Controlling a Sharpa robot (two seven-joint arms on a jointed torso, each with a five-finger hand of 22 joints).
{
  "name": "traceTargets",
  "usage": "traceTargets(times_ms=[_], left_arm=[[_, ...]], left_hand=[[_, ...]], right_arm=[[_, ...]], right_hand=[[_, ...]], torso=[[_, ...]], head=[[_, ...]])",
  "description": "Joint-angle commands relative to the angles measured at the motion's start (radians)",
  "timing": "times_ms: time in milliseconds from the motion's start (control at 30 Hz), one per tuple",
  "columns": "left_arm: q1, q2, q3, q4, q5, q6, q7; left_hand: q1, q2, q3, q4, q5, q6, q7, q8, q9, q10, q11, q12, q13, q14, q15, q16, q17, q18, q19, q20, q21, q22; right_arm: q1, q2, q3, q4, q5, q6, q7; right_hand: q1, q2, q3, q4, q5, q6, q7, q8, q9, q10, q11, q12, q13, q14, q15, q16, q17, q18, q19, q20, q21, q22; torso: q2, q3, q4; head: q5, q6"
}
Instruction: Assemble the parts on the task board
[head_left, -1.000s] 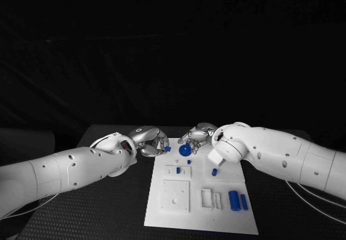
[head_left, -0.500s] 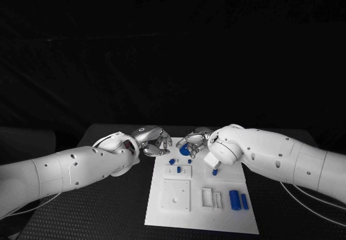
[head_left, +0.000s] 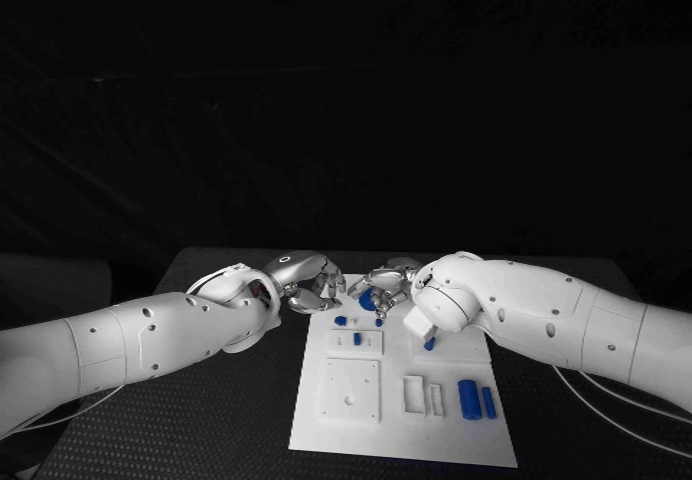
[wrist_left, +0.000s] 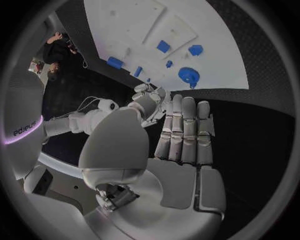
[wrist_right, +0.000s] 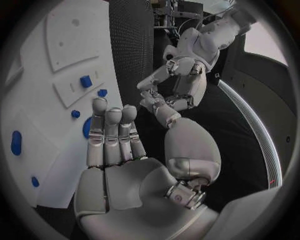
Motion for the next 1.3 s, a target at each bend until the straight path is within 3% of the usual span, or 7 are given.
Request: traceTargets(times_ms=[33,333,500,667,800,1200,1300], left_arm=[[0.003,0.0,0.001,-0.005,0.01,0.012,-0.007],[0.004,0.014,-0.001,-0.036,0.017,0.052,-0.041],[0.003,0.043,-0.005,-0.071,0.028,0.107,-0.105],[0.003,0.071,-0.007,-0.108,0.024,0.179,-0.163],[0.0,0.089,-0.021,-0.129,0.017,0.182,-0.16],[-0.035,0.121,-0.028,-0.176,-0.038,0.154,-0.142],[-0.043,0.128,-0.028,-0.188,-0.043,0.143,-0.137]], left_hand=[[0.004,-0.004,0.005,0.0,0.001,0.0,-0.002,0.001,-0.001,0.008,-0.002,0.001,-0.002,0.008,-0.001,-0.006,-0.001,0.0,0.007,-0.036,-0.002,0.018],[0.001,-0.009,0.001,0.0,0.0,-0.006,0.001,-0.002,-0.003,0.004,0.0,-0.001,-0.003,0.008,0.0,-0.007,-0.002,-0.001,0.008,-0.036,-0.004,0.018],[-0.046,-0.047,-0.023,0.03,-0.002,-0.037,0.016,-0.018,-0.012,-0.009,0.006,-0.009,-0.007,0.003,0.005,-0.011,-0.004,-0.004,0.006,-0.033,-0.009,0.018],[-0.066,-0.071,-0.03,0.052,-0.002,-0.064,0.027,-0.03,-0.019,-0.019,0.01,-0.013,-0.008,-0.003,0.007,-0.012,-0.004,-0.002,0.002,-0.031,-0.012,0.02],[-0.062,-0.078,-0.029,0.055,-0.002,-0.071,0.029,-0.031,-0.02,-0.032,0.014,-0.018,-0.009,-0.007,0.01,-0.011,-0.003,-0.001,-0.002,-0.029,-0.012,0.022],[-0.036,-0.098,-0.036,0.037,-0.002,-0.079,0.03,-0.029,-0.021,-0.04,0.016,-0.015,-0.006,-0.012,0.012,-0.006,0.0,0.002,-0.006,-0.026,-0.007,0.023],[-0.032,-0.097,-0.035,0.034,-0.002,-0.078,0.029,-0.027,-0.021,-0.038,0.015,-0.012,-0.005,-0.012,0.012,-0.005,0.001,0.003,-0.006,-0.026,-0.006,0.023]], right_arm=[[0.0,-0.006,0.0,-0.002,-0.011,-0.009,0.011],[0.0,-0.023,0.0,0.008,-0.031,-0.015,0.024],[0.0,-0.045,0.001,0.018,-0.081,-0.039,0.05],[0.0,-0.069,0.003,0.033,-0.123,-0.051,0.065],[0.0,-0.081,0.013,0.041,-0.132,-0.058,0.071],[0.0,-0.094,0.034,0.053,-0.152,-0.062,0.077],[0.0,-0.096,0.035,0.054,-0.153,-0.062,0.079]], right_hand=[[-0.007,0.005,0.005,-0.001,-0.003,0.0,0.004,-0.004,-0.002,-0.007,0.002,0.004,0.003,-0.002,-0.001,0.007,0.002,0.015,-0.01,0.0,0.005,0.025],[-0.006,0.004,0.007,-0.004,0.003,0.002,0.003,-0.004,-0.002,-0.006,0.001,0.006,0.013,-0.001,-0.001,0.012,0.007,0.015,-0.011,-0.001,0.015,0.024],[-0.007,0.002,0.006,-0.004,0.005,0.002,0.003,-0.004,-0.002,-0.006,0.001,0.007,0.017,-0.001,-0.001,0.013,0.008,0.015,-0.012,-0.001,0.019,0.024],[-0.008,0.001,0.006,-0.004,0.007,0.002,0.003,-0.004,-0.002,-0.006,0.001,0.007,0.02,-0.001,-0.001,0.014,0.009,0.015,-0.012,-0.001,0.021,0.024],[-0.008,-0.001,0.006,-0.005,0.008,0.001,0.004,-0.005,-0.002,-0.006,0.002,0.007,0.022,-0.001,-0.001,0.015,0.01,0.015,-0.013,-0.002,0.024,0.024],[-0.007,-0.002,0.007,-0.006,0.011,0.0,0.004,-0.006,-0.003,-0.005,0.002,0.008,0.027,0.0,-0.001,0.017,0.012,0.015,-0.013,-0.003,0.028,0.023],[-0.007,-0.002,0.008,-0.006,0.011,0.0,0.004,-0.006,-0.003,-0.005,0.002,0.008,0.028,0.0,-0.001,0.018,0.012,0.015,-0.013,-0.003,0.029,0.023]], torso=[[-0.001,0.0007,0.0001],[-0.001,0.0011,-0.0001],[0.0,0.0008,-0.0002],[0.001,0.0003,-0.0023],[0.001,0.0012,-0.0032],[0.001,0.0034,-0.0017],[0.001,0.0022,-0.0012]], head=[[0.001,0.0],[0.005,0.0],[0.006,0.002],[0.007,0.002],[0.009,0.0],[0.004,-0.009],[0.003,-0.009]])
